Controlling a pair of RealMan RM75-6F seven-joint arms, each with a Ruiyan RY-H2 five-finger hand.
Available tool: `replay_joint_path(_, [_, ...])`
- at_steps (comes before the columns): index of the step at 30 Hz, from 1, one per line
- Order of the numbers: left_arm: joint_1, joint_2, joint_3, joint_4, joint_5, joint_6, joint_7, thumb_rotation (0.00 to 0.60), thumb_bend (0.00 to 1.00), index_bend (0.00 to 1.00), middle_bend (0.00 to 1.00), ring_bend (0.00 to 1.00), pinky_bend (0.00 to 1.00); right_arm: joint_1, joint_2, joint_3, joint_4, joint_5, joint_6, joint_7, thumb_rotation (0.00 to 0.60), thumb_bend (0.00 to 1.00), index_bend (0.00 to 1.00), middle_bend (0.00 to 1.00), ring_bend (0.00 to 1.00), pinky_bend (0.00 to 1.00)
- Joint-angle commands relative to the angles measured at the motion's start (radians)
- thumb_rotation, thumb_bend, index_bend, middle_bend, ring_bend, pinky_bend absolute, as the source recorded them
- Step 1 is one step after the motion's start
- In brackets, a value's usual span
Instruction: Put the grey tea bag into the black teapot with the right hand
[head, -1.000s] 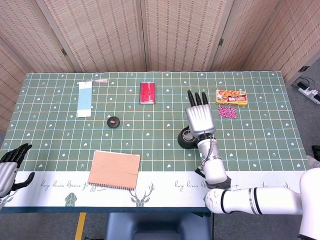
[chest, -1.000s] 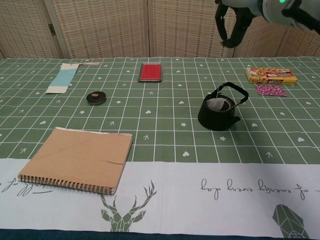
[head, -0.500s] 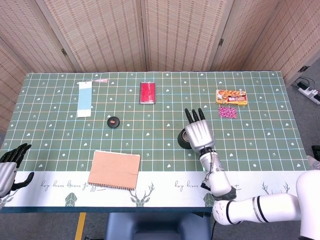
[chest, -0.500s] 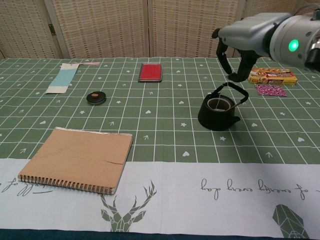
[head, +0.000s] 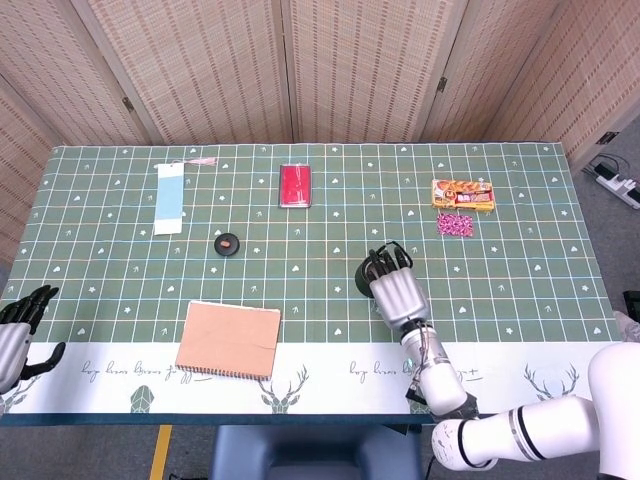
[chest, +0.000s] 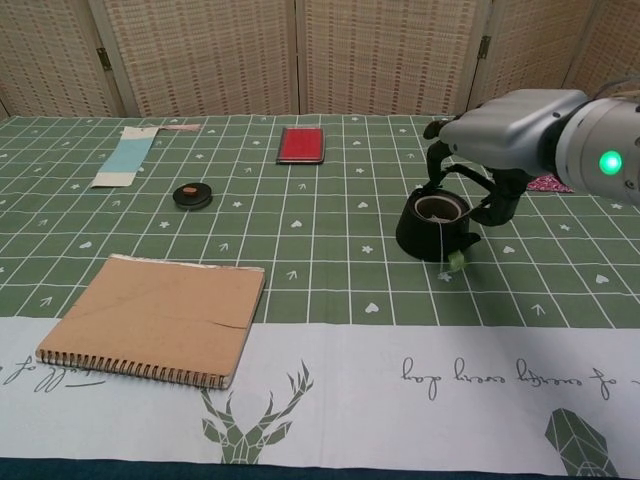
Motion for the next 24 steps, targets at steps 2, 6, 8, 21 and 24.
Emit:
replay_joint_path(2, [-0.001, -0.003, 0.0, -0.002, -0.002, -0.002, 0.01, 0.6, 0.38, 0.0, 0.0, 0.07, 0.11, -0.009, 0.045, -0.004, -0.064, 0.03, -0.021, 0.019, 0.6, 0.42, 0.0, 0.0, 0.0, 0.0])
replay_joint_path(6, [0.002, -0.006, -0.001, -0.005, -0.001, 0.006, 0.022, 0.6, 0.38, 0.0, 0.0, 0.07, 0.11, -0.049, 0.101, -0.041, -0.135, -0.058, 0.026, 0.058, 0.6, 0.42, 0.0, 0.0, 0.0, 0.0])
replay_joint_path(8, [0.002, -0.01, 0.0, -0.007, 0.0, 0.01, 0.036, 0.6, 0.38, 0.0, 0.0, 0.07, 0.11, -0.091, 0.129, -0.078, -0.167, -0.149, 0.084, 0.088, 0.6, 0.42, 0.0, 0.0, 0.0, 0.0])
replay_joint_path(21, [0.011, -0.061, 0.012, -0.04, 0.015, 0.048, 0.214, 0.6, 0.38, 0.0, 0.0, 0.07, 0.11, -0.65, 0.195, -0.357, 0.265, -0.726, 0.431, 0.791, 0.6, 0.42, 0.0, 0.0, 0.0, 0.0])
replay_joint_path(24, [0.011, -0.073, 0.011, -0.043, 0.018, 0.057, 0.247, 0.6, 0.38, 0.0, 0.0, 0.07, 0.11, -0.732, 0.179, -0.35, 0.393, -0.763, 0.453, 0.918, 0.6, 0.42, 0.0, 0.0, 0.0, 0.0])
